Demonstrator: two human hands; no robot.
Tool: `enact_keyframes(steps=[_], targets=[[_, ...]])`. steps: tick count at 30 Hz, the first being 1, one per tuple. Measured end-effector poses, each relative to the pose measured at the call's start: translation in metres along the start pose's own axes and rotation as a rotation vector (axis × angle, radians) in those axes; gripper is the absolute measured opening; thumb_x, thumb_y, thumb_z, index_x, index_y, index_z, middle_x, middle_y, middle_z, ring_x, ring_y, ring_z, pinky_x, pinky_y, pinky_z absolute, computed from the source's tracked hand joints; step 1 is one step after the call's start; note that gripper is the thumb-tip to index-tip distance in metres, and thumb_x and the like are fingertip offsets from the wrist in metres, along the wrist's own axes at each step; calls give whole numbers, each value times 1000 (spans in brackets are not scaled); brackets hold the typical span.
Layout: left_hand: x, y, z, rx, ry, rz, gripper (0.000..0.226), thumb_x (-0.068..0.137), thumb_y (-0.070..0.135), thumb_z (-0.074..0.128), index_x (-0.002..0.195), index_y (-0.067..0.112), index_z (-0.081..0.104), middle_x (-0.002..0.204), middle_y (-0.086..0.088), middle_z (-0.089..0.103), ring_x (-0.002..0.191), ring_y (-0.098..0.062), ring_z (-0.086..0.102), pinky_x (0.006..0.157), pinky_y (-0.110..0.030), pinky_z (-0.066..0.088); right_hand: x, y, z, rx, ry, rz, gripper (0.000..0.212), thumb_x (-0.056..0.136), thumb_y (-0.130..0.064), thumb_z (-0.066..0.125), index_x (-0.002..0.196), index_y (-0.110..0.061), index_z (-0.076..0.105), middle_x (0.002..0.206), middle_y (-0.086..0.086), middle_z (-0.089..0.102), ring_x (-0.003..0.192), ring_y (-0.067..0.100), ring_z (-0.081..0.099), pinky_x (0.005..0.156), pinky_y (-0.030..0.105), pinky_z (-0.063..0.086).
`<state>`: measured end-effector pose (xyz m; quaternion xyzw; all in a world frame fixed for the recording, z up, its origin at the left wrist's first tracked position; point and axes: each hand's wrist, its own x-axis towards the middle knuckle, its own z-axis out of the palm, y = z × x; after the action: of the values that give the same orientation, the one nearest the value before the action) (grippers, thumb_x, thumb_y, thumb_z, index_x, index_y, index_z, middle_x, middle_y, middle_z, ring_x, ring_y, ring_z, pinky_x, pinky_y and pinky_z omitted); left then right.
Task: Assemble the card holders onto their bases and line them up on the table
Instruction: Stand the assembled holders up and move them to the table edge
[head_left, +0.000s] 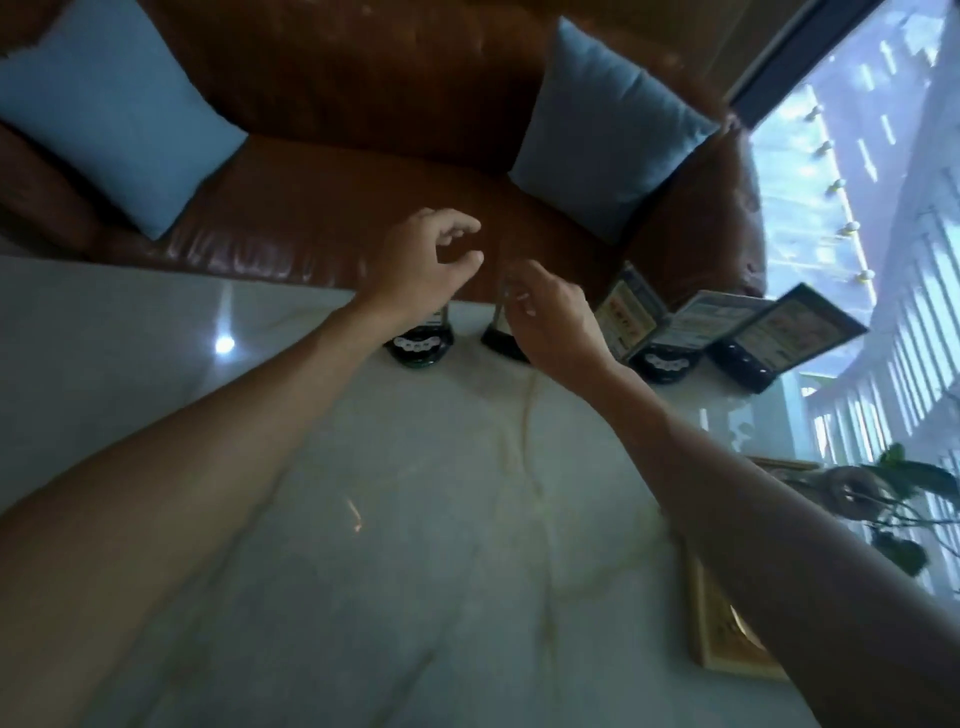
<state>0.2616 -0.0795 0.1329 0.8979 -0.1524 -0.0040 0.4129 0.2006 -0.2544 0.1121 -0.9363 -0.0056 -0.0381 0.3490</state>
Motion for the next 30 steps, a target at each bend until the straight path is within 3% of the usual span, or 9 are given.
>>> enact_keyframes(steps=[3, 7, 15, 19, 22, 27, 30], targets=[[4, 41, 20, 11, -40, 62, 31, 89, 29, 69, 120, 23, 68, 118, 3, 66, 107, -5, 60, 79, -3, 41, -10, 15, -46, -45, 69, -7, 38, 91, -16, 54, 129, -20, 57, 113, 4, 71, 99, 24, 67, 81, 33, 52], [6, 90, 49, 15, -95, 116, 31, 89, 27, 70, 120, 20, 68, 117, 0, 68, 107, -12, 62, 91, -31, 51, -21, 46, -101, -68, 135, 36, 39, 91, -20, 53, 130, -18, 57, 114, 8, 70, 98, 29, 66, 84, 40, 54], [21, 157, 125, 31, -233, 127, 33, 86, 29, 73, 118, 26, 68, 114, 5, 69, 100, -10, 64, 84, -20, 48, -34, 132, -199, -190, 228, 108, 43, 84, -21, 51, 126, -18, 59, 117, 11, 66, 100, 33, 64, 83, 46, 53], [32, 175, 168, 26, -287, 108, 35, 84, 31, 74, 118, 28, 68, 115, 6, 69, 101, -9, 64, 82, -19, 47, -31, 188, -231, -291, 145, 164, 27, 90, -20, 56, 115, -12, 61, 111, 15, 64, 97, 37, 62, 81, 42, 53], [42, 183, 197, 51, -318, 105, 37, 84, 31, 75, 120, 27, 67, 116, 5, 69, 101, -10, 64, 81, -20, 46, -27, 224, -244, -289, 139, 165, 27, 90, -14, 62, 115, -2, 64, 109, 21, 64, 97, 39, 62, 75, 35, 46], [62, 190, 236, 122, -356, 98, 42, 84, 27, 74, 125, 22, 66, 122, 1, 68, 111, -15, 63, 87, -19, 42, -23, 271, -250, -380, -4, 262, 35, 93, -27, 61, 126, -14, 61, 124, 17, 63, 104, 37, 61, 78, 40, 51], [70, 191, 256, 188, -386, 101, 46, 84, 24, 72, 129, 19, 64, 128, -3, 66, 117, -18, 60, 90, -19, 40, -24, 291, -246, -406, -63, 274, 30, 92, -21, 56, 121, -17, 64, 120, 18, 66, 92, 37, 62, 68, 38, 50]])
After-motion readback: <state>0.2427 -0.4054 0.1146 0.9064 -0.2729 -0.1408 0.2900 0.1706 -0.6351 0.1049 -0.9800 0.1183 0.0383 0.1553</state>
